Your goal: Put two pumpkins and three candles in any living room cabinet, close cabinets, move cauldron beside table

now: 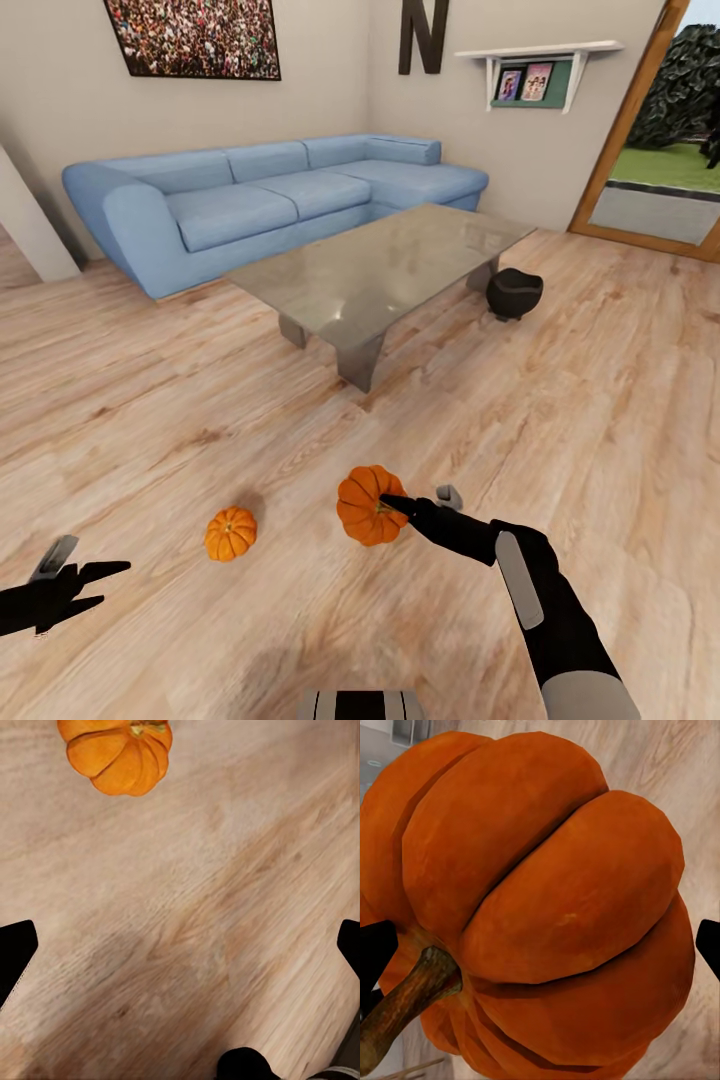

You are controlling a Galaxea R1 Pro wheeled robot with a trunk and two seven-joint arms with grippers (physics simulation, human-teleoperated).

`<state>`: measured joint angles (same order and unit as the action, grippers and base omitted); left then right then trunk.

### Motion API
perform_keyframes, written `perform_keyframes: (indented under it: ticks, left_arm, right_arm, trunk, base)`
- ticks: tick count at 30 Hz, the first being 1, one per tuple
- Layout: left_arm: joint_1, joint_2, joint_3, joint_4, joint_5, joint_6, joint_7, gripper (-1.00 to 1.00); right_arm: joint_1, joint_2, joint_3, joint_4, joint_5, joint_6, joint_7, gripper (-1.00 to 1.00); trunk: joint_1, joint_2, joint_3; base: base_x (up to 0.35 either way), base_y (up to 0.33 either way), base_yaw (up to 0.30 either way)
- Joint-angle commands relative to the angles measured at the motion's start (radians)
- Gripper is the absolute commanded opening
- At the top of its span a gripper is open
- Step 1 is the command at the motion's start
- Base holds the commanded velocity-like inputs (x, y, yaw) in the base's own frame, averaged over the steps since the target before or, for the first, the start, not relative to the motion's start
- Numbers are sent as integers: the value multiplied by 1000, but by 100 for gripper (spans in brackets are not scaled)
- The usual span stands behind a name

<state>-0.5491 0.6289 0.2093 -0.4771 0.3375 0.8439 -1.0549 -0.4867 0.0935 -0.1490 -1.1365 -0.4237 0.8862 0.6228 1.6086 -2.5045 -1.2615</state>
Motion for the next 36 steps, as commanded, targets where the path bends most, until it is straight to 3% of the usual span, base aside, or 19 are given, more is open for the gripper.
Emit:
perform_keyframes:
  ticks: [1, 10, 14, 22, 24, 28, 30, 33, 36]
  left_arm:
    - [0, 0, 0, 0, 0, -1, 0, 100]
    - [0, -7, 15, 0, 0, -3, 1, 100]
    - [0, -8, 20, 0, 0, -3, 1, 100]
    - [0, -10, 21, 3, 0, -11, 14, 100]
    - [0, -22, 39, 6, 1, -48, 98, 100]
    - [0, -81, 159, 7, 2, -93, 303, 100]
    - [0, -121, 198, 8, 0, -101, 381, 100]
    - [0, -179, 218, 8, -2, -132, 461, 100]
    - [0, -206, 224, 14, 2, -163, 509, 100]
  right_arm:
    - [0, 0, 0, 0, -4, 1, 0, -100]
    - [-1, 24, 1, 4, 2, -5, -1, -100]
    - [-2, 26, 64, 5, 3, -11, -6, -100]
    - [-3, 26, 107, 6, 0, -45, -6, -100]
    - [-3, 27, 129, 5, 0, -47, -6, -100]
    - [-3, 27, 153, 1, -7, -46, -6, -100]
    - [-3, 26, 156, -1, -8, -44, -7, -100]
    - [-3, 26, 159, -4, -10, -40, -6, -100]
    - [-3, 26, 161, -6, -11, -36, -5, -100]
  trunk:
    - [0, 0, 0]
    - [0, 0, 0]
    - [0, 0, 0]
    - [0, 0, 0]
    - [0, 0, 0]
    - [0, 0, 0]
    - [0, 0, 0]
    - [0, 0, 0]
    - [0, 0, 0]
  base:
    - [120, 29, 0]
    - [135, 80, 0]
    - [258, 175, 0]
    - [269, 71, 0]
    - [253, -144, 0]
    - [92, -64, 0]
    - [22, -15, 0]
    - [7, -5, 0]
    - [2, -1, 0]
